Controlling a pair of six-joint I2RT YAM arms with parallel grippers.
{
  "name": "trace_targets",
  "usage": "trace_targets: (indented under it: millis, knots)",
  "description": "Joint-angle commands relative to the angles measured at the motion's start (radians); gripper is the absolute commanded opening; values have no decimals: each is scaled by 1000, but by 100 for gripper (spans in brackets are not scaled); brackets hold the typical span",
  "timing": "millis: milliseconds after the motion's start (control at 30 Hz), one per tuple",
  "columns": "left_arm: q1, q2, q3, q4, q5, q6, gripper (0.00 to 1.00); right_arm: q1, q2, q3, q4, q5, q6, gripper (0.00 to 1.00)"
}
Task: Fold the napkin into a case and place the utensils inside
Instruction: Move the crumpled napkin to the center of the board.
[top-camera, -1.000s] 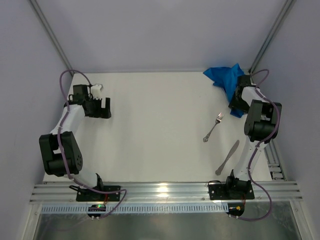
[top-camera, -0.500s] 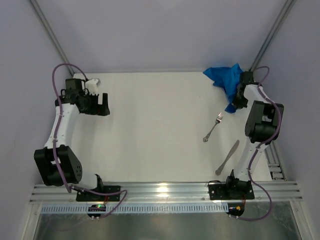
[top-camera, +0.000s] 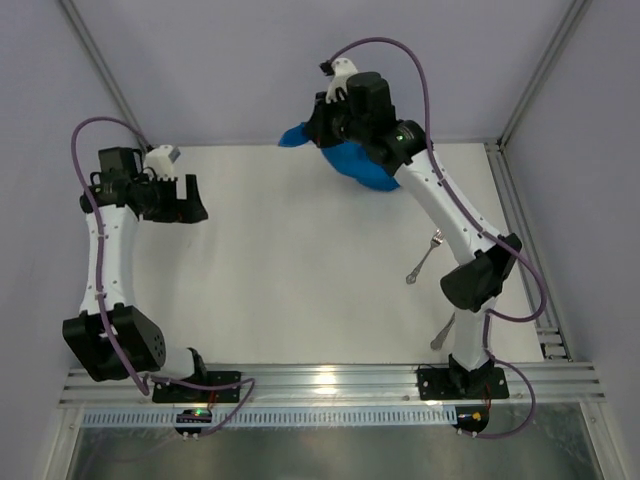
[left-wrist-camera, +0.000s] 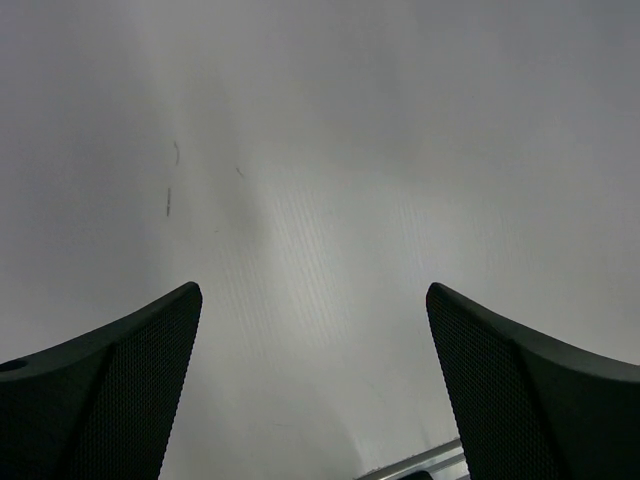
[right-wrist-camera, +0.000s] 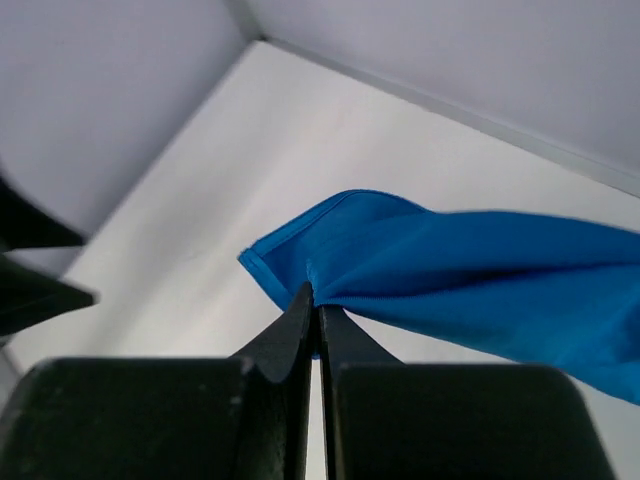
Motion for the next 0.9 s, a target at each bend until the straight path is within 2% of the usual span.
trace_targets:
  millis: [0,100,200,333,400,433,533,567,600,733,800,867]
  knots:
    - [70,-45,93,-19,31,-9,96,62,-79,33,107,-218,95,4]
    - [108,-45,136,-16,48,-9,96,90,-116,21,232,-399,211,4]
    - [116,-41,150,-13,54,-14,96,87,-166,-51,306,-462,249,4]
    - [116,-28,129,-12,90,-14,96,66,-286,-393,334,-405,218,4]
    - [116,-24,90,-22,116,31,91,41,-355,-545,357,-389,242,4]
    - [116,-16,73,-30,125,49,83,15,-372,-696,389,-375,256,4]
    - [108,7,11,-110,196,156,68,-26,-401,-937,452,-343,298,4]
    - [96,31,-12,-142,182,232,66,-34,-395,-979,467,-344,313,4]
    - [85,44,-28,-197,164,261,66,-39,-372,-1042,486,-342,319,4]
    - [-10,77,-143,-239,52,368,65,-63,-294,-1128,507,-336,325,4]
    - [-65,77,-222,-240,15,426,67,-76,-271,-1159,524,-326,334,4]
    - [-86,67,-269,-231,-25,460,74,-82,-246,-1171,527,-319,335,4]
